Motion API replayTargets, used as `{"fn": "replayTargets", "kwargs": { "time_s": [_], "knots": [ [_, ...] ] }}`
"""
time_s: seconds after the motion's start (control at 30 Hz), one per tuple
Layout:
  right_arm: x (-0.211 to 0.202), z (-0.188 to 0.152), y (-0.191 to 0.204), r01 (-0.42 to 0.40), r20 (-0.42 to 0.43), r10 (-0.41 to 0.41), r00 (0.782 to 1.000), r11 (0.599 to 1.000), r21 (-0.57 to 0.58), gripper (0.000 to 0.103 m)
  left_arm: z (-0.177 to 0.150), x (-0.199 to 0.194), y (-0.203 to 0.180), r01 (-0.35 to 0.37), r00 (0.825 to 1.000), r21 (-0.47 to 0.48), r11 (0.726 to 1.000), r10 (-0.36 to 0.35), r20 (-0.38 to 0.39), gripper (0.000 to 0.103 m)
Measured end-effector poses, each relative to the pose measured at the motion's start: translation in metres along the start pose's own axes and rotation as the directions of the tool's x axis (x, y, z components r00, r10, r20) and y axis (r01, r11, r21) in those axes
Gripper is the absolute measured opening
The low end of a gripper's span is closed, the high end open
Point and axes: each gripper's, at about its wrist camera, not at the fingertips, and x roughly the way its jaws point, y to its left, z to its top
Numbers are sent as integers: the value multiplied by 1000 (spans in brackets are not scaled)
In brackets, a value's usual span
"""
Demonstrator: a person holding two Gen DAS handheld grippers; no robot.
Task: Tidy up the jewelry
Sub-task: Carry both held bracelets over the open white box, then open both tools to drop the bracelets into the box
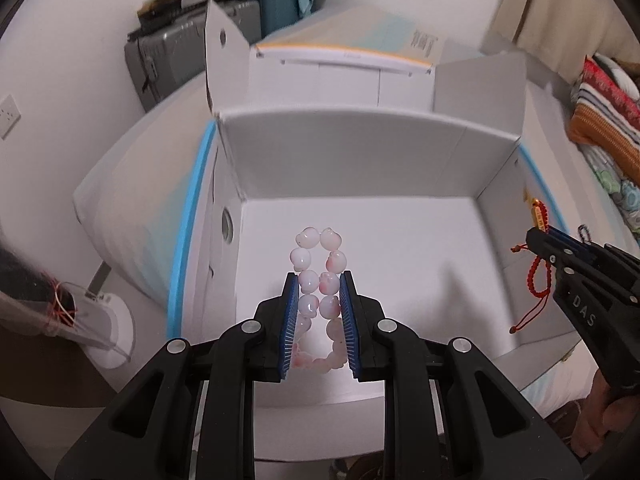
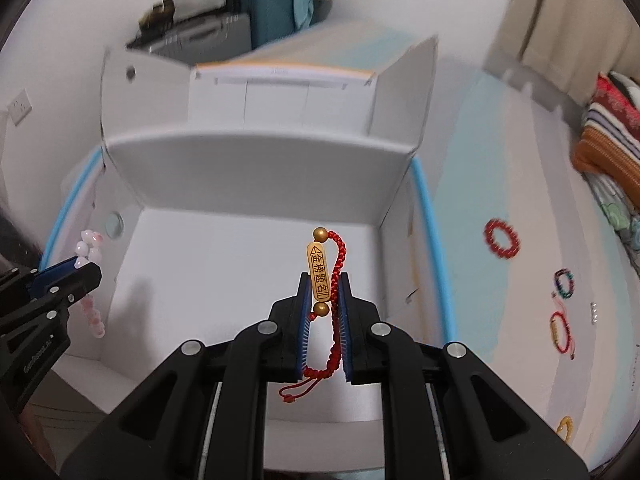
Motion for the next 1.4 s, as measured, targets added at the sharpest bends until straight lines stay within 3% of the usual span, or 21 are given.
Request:
{"fn": "replayTargets", "kwargs": {
  "time_s": [0.27,0.6,0.63,0.73,0.77,0.9,0.97,1.13,1.2,1.3,1.4],
  "knots": [
    [36,-10,4,-36,-136,41,990,999,34,12,-7,30,5,-17,997,3,1000,18,-81,20],
    [47,-19,8,-45,-181,49,982,999,27,14,-10,36,5,-42,994,9,999,43,-99,21],
    [47,-19,9,-43,-181,47,982,999,26,17,-10,36,5,-43,994,10,999,44,-97,21],
    [44,-19,8,-44,-163,47,985,999,25,42,-9,32,3,-48,995,14,999,49,-82,23],
    [42,-19,8,-41,-158,45,986,999,23,49,-9,30,3,-50,996,15,999,51,-78,29],
    [35,-18,9,-40,-141,42,989,999,17,63,-10,20,3,-118,992,15,993,119,-39,67],
    [32,-18,8,-41,-132,42,990,999,13,70,-10,15,3,-136,990,9,991,136,-18,75],
    [24,-15,8,-48,-100,48,994,999,9,81,-12,6,5,-125,992,2,992,125,-7,82],
    [17,-15,6,-38,-72,39,997,999,15,86,-12,1,3,-154,988,7,988,153,17,93],
    [9,-15,3,-43,-38,44,998,999,31,95,-13,-4,1,-162,986,9,987,162,32,95],
    [-1,-15,-1,-40,-15,41,999,998,43,95,-14,-11,-2,-153,987,5,988,152,49,97]
  ]
}}
